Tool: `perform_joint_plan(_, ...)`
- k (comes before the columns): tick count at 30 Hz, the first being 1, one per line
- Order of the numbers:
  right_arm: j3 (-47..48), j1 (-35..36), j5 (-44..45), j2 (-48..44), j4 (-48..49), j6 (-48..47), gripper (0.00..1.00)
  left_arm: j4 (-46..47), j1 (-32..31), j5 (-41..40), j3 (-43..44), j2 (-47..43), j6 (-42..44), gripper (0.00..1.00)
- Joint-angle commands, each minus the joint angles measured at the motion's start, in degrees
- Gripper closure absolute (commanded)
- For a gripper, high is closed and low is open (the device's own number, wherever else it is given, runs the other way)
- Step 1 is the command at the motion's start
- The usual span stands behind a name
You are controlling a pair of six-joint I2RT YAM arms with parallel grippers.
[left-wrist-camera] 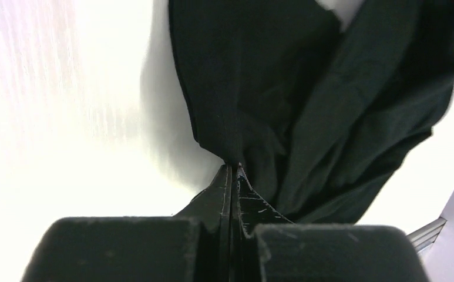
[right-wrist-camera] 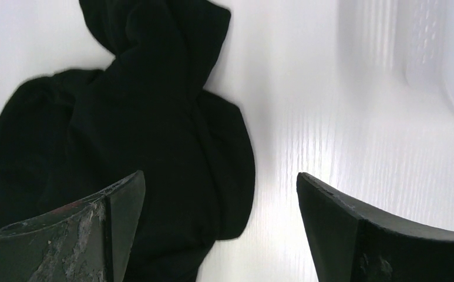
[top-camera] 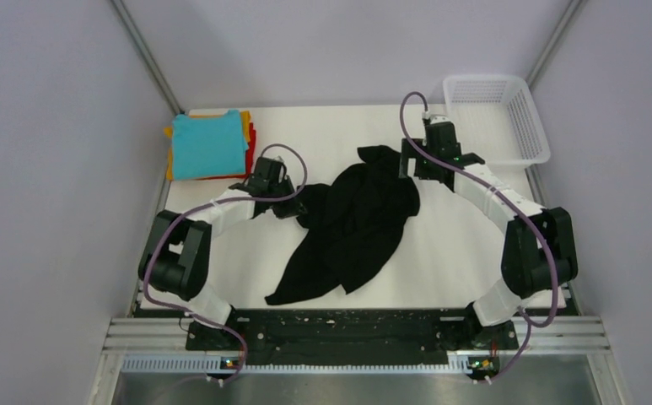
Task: Fold and stack the t-shirts
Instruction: Flatten out the tshirt
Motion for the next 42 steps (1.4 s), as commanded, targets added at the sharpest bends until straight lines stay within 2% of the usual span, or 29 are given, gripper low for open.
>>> perform_joint_plan(1,8.44,0.2,5.14,4.91,0.55,3.4,0.02,1.06,-0.13,-1.56,0.87,-8.64,1.27,1.0)
perform_joint_plan(10,26.37,0.21,2.11,22.63,-3.34,7.95,0.07,-1.76,-0.14,-3.12,2.0,-14.15,1.42,1.0)
perform_joint_plan(19,35.92,1.28,-5.47,34.68,-2.78,4.9,0.17,-2.52,-0.2,-4.97,3.5,-14.1,1.62,1.0)
perform_joint_plan(20,36.04,1.38,-6.0,35.2,-2.5,4.83,0.2,-2.31,-0.15,-4.97,3.43,-13.88,1.61,1.0)
perform_joint_plan(23,35.67,1.52,-9.18,35.94,-0.75,4.37,0.37,-1.72,-0.04,-5.7,3.41,-13.03,1.49,1.0)
perform_joint_plan(24,35.42,1.56,-10.0,35.92,0.05,4.33,0.43,-1.57,-0.07,-6.01,3.53,-12.65,1.32,1.0)
perform_joint_plan(25,35.15,1.61,-10.89,35.86,0.67,4.15,0.55,-1.57,0.0,-6.19,3.83,-12.21,1.27,1.0)
perform_joint_plan(28,34.8,1.54,-12.36,34.8,1.5,3.97,0.91,-1.53,0.36,-6.61,5.17,-11.76,1.41,1.0)
perform_joint_plan(29,34.42,1.55,-11.96,33.88,1.96,3.95,1.0,-1.53,0.68,-7.01,5.72,-11.96,1.56,1.0)
perform_joint_plan(35,31.99,1.55,-10.0,22.18,6.01,0.72,1.0,-1.28,2.58,-12.57,12.4,-16.86,5.61,1.0)
perform_joint_plan(42,29.57,1.61,-10.38,2.09,10.66,-3.63,1.0,4.6,2.65,-21.03,19.58,-27.85,13.52,1.0)
